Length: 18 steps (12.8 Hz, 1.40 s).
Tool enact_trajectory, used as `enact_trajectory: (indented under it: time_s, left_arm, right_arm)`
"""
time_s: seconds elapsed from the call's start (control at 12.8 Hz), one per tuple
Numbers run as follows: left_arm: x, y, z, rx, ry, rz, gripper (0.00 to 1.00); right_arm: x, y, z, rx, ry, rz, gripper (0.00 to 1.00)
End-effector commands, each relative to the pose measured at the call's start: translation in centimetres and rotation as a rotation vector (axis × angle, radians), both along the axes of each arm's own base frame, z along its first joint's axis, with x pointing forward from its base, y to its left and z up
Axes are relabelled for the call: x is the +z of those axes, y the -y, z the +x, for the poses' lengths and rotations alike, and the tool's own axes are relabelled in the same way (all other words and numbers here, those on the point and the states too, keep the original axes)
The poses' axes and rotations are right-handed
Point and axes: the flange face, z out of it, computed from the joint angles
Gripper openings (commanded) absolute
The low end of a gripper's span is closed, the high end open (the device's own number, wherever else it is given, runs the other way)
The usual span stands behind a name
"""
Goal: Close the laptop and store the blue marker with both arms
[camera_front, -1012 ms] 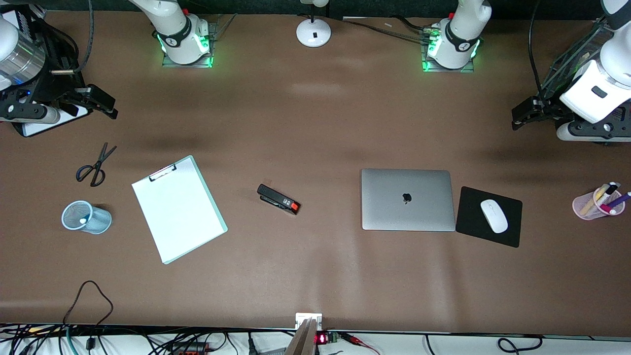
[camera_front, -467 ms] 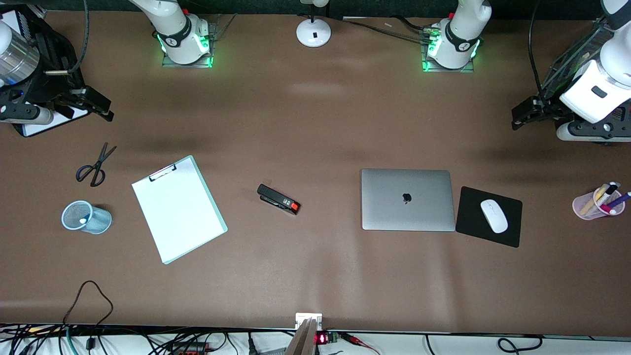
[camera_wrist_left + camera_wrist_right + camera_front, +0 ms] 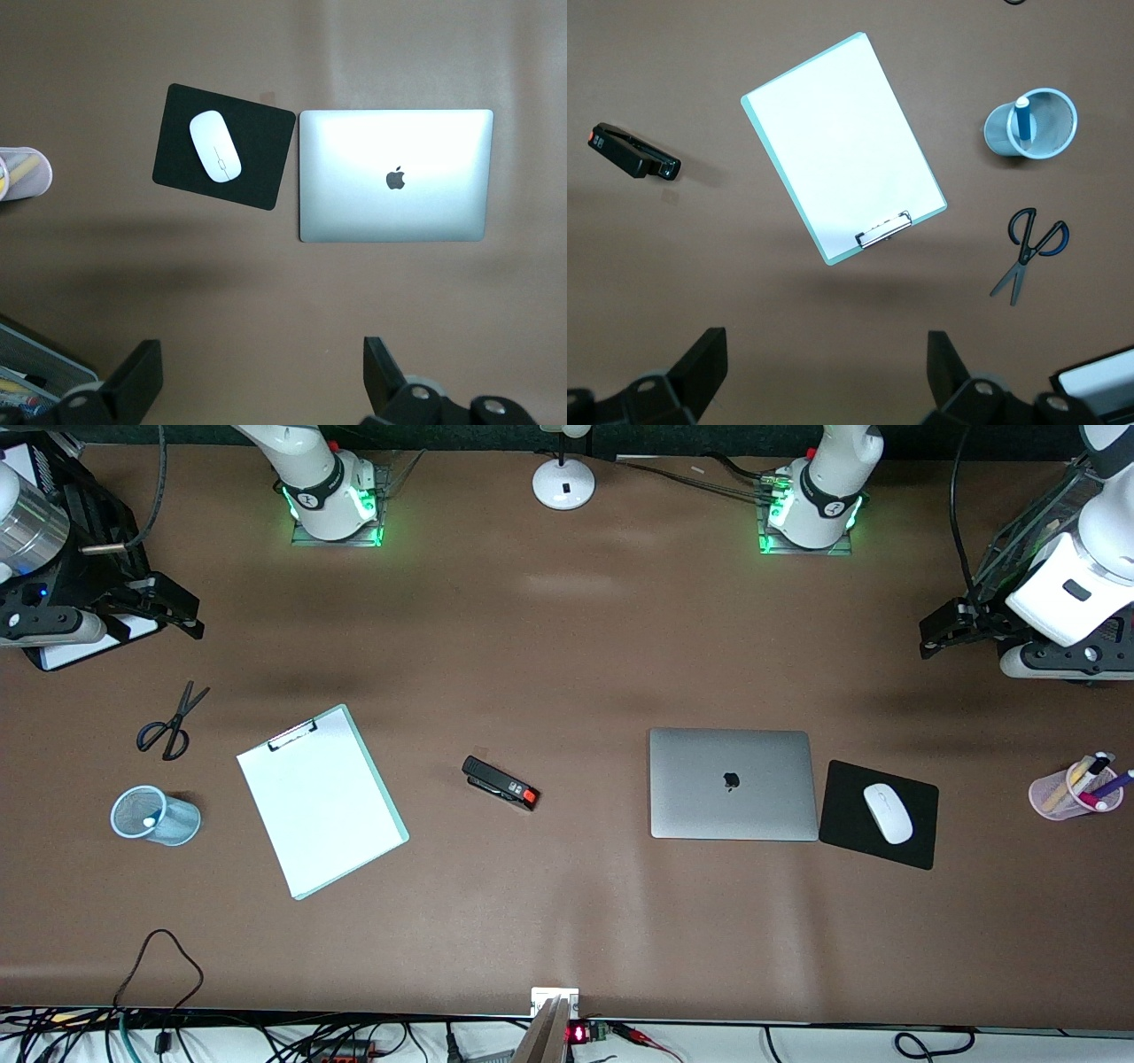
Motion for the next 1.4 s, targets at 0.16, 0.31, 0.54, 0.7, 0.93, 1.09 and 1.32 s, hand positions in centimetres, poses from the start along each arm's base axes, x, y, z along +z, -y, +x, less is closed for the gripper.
enact_trajectory:
  time_s: [0.16,0.31,0.54,0.7,0.93,1.09,1.32]
  left_arm:
    - [0.41,-0.06,-0.29,-0.014,0.008,-0.015,1.00]
    - [0.56,-0.15,-0.27,-0.013,0.011,-0.015,1.00]
    - [0.78,-0.32,-0.37,-0.019,0.008,-0.015,1.00]
    - [1.04,-0.32,-0.40,-0.022,0.005,-0.015,1.00]
    - [1.11,-0.32,-0.40,-0.025,0.006,-0.015,1.00]
    - [0.95,-0.33,-0.31,-0.025,0.003,-0.016,1.00]
    - [0.95,-0.33,-0.31,-0.025,0.003,-0.016,1.00]
  right_arm:
    - [1.04,-0.16,0.23,0.030,0.019,-0.010,1.00]
    - [1.18,-0.09,0.30,0.030,0.023,-0.010,1.00]
    - [1.25,-0.33,0.29,0.030,0.024,-0.010,1.00]
    - [1.17,-0.26,0.34,0.034,0.023,-0.010,1.00]
    - [1.01,-0.18,0.43,0.033,0.020,-0.010,1.00]
    - [1.08,-0.18,0.44,0.033,0.021,-0.010,1.00]
    - [1.37,-0.27,0.51,0.034,0.027,-0.010,1.00]
